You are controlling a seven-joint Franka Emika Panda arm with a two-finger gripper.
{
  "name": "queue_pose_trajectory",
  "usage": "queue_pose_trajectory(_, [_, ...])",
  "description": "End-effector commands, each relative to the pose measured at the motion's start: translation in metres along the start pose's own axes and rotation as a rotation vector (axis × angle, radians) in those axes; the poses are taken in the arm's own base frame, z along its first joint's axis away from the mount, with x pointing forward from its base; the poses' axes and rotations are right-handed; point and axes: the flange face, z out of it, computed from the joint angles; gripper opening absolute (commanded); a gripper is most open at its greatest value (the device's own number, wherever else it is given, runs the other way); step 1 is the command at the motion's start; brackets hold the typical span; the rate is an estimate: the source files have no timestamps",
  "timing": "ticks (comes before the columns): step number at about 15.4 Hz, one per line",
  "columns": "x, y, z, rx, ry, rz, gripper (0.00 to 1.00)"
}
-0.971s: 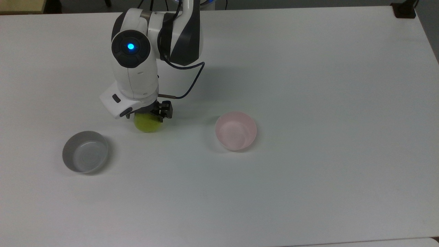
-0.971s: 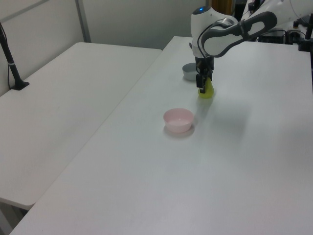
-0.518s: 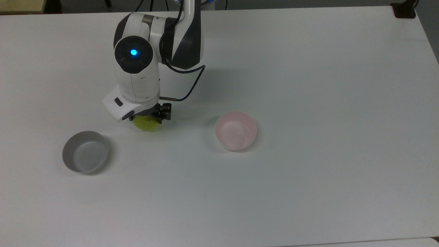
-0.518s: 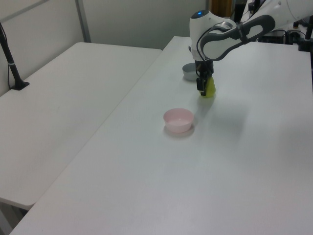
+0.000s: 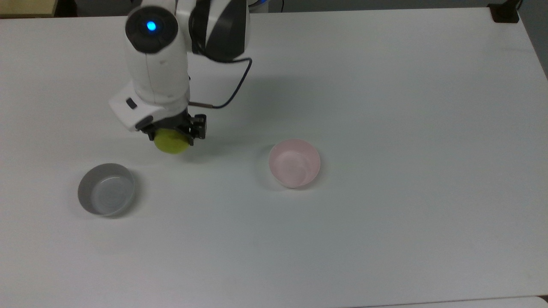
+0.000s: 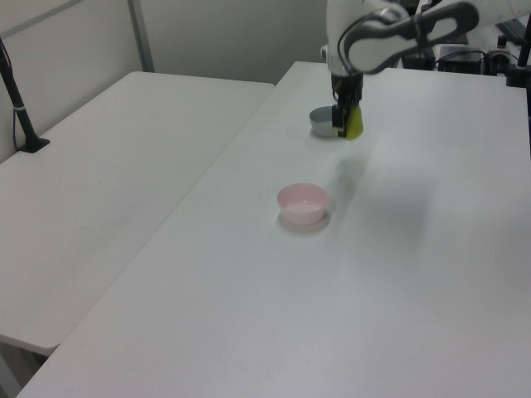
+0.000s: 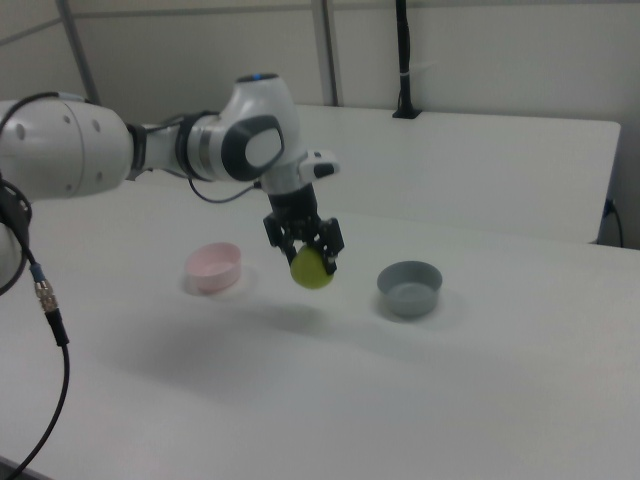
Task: Place the pear in the bowl
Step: 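Lift the pear and carry it over the pink bowl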
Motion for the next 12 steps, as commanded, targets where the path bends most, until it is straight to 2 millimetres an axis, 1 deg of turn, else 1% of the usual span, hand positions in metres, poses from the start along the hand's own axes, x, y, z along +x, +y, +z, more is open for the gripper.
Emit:
queue_pose_trajectory(1, [-0.007,0.008,-0.051,0.031,0.024,0.015,0.36])
queue_pose_trajectory(2, [-0.006,0.003,-0.055,0.036,0.032,0.013,0.36])
queue_pose_trajectory(3, [-0.005,-0.013,-0.056,0.044,0.033,-0.002,0.36])
queue_pose_trajectory(4, [-0.004,-0.024,-0.058,0.047,0.036,-0.009,0.37])
queue_pose_trajectory(5, [-0.003,-0.044,-0.058,0.058,0.037,-0.018,0.37])
queue_pose_trajectory(7, [-0.001,-0.094,-0.061,0.081,0.049,-0.017,0.37])
queue_pose_trajectory(8, [-0.001,-0.122,-0.059,0.086,0.048,-0.013,0.37])
queue_pose_trajectory(9, [0.000,-0.145,-0.058,0.092,0.053,-0.002,0.37])
queue_pose_trajectory(12, [0.000,-0.205,-0.048,0.107,0.081,0.030,0.40])
